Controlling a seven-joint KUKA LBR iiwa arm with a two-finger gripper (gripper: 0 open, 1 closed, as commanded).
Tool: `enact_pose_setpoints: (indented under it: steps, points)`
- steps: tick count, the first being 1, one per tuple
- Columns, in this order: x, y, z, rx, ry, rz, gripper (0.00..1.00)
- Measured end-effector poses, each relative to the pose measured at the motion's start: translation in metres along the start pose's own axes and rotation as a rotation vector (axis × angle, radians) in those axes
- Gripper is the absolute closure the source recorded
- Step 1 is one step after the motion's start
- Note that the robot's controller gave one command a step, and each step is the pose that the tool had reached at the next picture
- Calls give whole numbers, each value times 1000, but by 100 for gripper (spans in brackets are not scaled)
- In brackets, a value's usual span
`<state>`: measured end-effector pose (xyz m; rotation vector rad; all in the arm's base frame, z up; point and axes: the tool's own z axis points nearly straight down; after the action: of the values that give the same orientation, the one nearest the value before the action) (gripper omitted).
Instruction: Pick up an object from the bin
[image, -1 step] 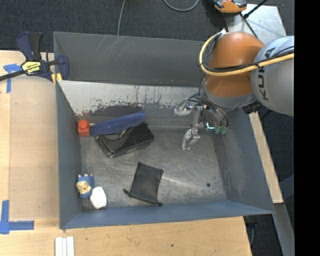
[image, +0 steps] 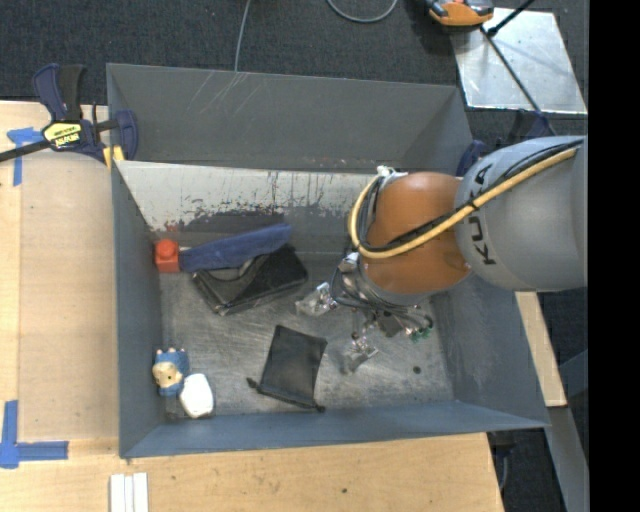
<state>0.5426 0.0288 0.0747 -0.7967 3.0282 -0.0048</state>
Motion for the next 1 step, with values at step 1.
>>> enact_pose_setpoints:
  steps: [1]
  points:
    - [-27, -25, -26, -3, 7, 159, 0]
